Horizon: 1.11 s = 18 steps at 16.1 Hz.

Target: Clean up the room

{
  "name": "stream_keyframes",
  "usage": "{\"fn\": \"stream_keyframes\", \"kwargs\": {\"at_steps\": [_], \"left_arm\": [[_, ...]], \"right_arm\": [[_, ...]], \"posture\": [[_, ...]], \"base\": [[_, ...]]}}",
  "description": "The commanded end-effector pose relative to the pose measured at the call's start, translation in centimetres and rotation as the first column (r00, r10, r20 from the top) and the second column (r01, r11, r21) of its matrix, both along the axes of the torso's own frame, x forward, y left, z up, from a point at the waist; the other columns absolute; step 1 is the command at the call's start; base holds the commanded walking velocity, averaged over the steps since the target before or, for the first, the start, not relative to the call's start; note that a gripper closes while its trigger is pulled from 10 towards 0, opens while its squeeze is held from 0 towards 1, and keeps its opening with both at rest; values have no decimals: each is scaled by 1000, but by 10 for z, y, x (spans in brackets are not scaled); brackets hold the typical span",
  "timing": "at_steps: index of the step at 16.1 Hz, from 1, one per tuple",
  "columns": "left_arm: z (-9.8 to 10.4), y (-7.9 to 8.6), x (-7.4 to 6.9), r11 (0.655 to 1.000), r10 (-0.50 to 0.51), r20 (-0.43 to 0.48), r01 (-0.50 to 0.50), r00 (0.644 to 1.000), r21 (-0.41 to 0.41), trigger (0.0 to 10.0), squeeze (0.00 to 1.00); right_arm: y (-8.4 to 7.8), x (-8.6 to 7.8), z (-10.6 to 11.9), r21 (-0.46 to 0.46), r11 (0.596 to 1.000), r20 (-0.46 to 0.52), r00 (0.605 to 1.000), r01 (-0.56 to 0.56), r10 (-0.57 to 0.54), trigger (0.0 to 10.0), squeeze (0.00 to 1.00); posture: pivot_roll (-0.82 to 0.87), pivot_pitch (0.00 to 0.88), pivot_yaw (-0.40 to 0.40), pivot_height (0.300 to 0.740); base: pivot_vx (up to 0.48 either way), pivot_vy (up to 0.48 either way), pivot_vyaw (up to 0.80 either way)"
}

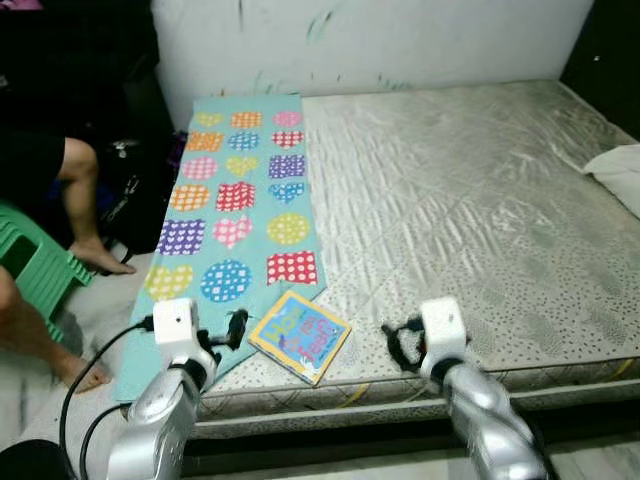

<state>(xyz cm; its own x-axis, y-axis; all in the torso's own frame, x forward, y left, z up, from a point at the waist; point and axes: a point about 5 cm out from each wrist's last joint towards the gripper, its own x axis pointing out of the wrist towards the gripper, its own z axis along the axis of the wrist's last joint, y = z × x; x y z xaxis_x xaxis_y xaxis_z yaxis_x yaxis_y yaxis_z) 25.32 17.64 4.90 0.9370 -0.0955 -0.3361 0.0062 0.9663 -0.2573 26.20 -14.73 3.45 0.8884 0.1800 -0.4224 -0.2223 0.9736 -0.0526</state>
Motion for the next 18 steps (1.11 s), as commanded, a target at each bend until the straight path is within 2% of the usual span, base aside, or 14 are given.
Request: {"fn": "stream_keyframes", "kwargs": {"at_steps": [1,4,18], "left_arm": [[3,1,0,1000,1,2,-1,1000,-7,10000,0],[4,-4,1,1000,-3,4,3,1000,-12,10000,0],[7,-3,3,998,15,12,-14,1000,-58,10000,0]], "right_arm": [[1,3,7,9,1000,25,1000,-2,2,10000,0],[1,1,7,4,1000,18,1000,-16,16,10000,0],[2,4,6,7,1000,6,1000,-25,24,10000,0]], "posture": [[-81,74,55,740],[-86,83,51,740],[-90,75,51,740]], "base": [[0,0,0],[0,0,0],[0,0,0]]}}
